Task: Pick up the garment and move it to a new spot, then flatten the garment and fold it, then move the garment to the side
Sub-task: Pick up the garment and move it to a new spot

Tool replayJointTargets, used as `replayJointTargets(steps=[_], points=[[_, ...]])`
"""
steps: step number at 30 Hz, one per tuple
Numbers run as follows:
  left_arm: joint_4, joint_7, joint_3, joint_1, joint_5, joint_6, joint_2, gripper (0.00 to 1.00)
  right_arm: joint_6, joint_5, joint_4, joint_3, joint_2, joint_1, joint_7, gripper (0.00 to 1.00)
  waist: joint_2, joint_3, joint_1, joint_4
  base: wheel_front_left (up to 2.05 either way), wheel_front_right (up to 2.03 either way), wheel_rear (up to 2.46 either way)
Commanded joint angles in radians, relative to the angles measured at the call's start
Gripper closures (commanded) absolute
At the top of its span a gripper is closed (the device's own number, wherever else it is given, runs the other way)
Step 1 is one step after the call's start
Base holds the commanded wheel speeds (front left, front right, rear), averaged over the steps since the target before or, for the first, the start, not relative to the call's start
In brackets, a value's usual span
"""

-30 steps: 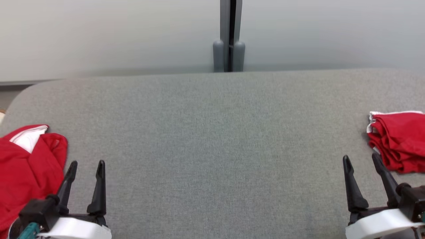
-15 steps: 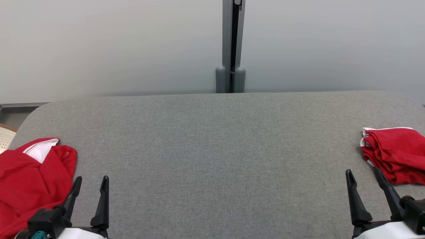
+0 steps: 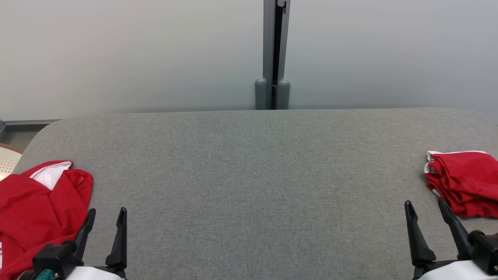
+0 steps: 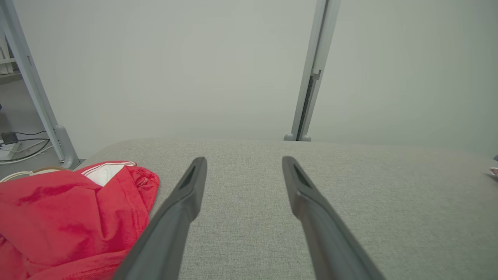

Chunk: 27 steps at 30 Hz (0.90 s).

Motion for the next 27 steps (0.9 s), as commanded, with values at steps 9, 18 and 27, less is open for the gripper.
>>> replayJointTargets(steps=[9, 18, 27], points=[[0.016, -0.004, -0.001, -0.075, -0.020, -0.006, -0.014, 0.00, 0.000, -0.005, -0.041, -0.013, -0.001, 0.027, 0.018, 0.00, -0.0001, 0.012, 0.0000, 0.130, 0.00, 0.00, 0.00], [0.048, -0.021, 0.002, -0.149, -0.021, -0.027, -0.014, 0.00, 0.000, -0.008, -0.080, -0.002, -0.002, 0.004, 0.045, 0.00, -0.0001, 0.015, 0.0000, 0.342, 0.00, 0.00, 0.00], [0.075, -0.033, 0.032, -0.185, -0.025, -0.041, 0.010, 0.00, 0.000, -0.010, -0.082, 0.025, -0.002, -0.016, 0.051, 0.00, -0.0001, 0.031, 0.0000, 0.460, 0.00, 0.00, 0.00]])
